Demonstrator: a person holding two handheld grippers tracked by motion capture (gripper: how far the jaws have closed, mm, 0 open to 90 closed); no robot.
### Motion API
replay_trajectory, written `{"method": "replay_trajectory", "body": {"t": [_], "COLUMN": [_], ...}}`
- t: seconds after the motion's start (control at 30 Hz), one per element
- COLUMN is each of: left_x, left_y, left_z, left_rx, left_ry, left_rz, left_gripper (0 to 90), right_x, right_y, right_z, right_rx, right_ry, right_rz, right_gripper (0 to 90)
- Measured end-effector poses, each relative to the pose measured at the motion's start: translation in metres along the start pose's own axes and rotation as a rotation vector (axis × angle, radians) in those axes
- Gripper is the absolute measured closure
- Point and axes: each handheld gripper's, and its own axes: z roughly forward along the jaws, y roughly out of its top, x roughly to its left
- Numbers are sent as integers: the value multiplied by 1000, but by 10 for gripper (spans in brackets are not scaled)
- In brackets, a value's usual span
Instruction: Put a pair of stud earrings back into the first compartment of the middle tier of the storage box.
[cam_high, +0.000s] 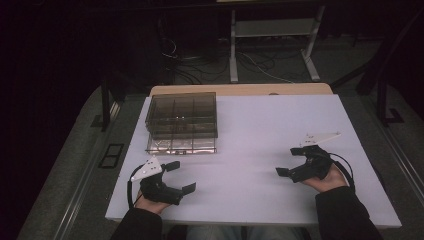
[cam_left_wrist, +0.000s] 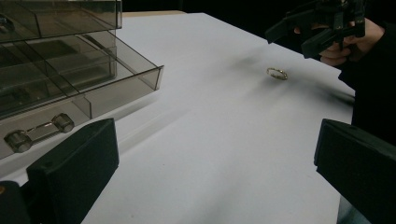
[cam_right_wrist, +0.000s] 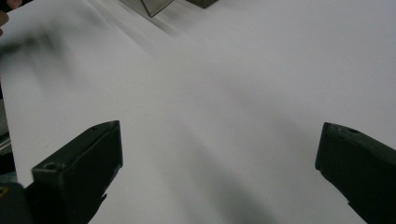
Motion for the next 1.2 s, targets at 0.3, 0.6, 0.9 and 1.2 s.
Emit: {"method": "replay_trajectory", "body": {"t": [0.3, 0.6, 0.9, 1.2], "left_x": [0, -1, 0, 0], "left_y": [0, 0, 0, 0], "left_z": [0, 0, 1, 1], "left_rx": [0, 1, 2, 5], "left_ry": [-2, -4, -6, -7], "left_rz": [1, 0, 0, 1], "left_gripper": [0, 0, 0, 0], "right_x": [-2, -6, -16, -17], "right_y": [-13, -24, -36, -43], "right_z": [-7, -11, -14, -18], "right_rx": [14, 39, 85, 103], "right_ry": [-10, -24, -38, -66], "right_rz": [29, 51, 62, 69], "right_gripper": [1, 2, 177, 313]}}
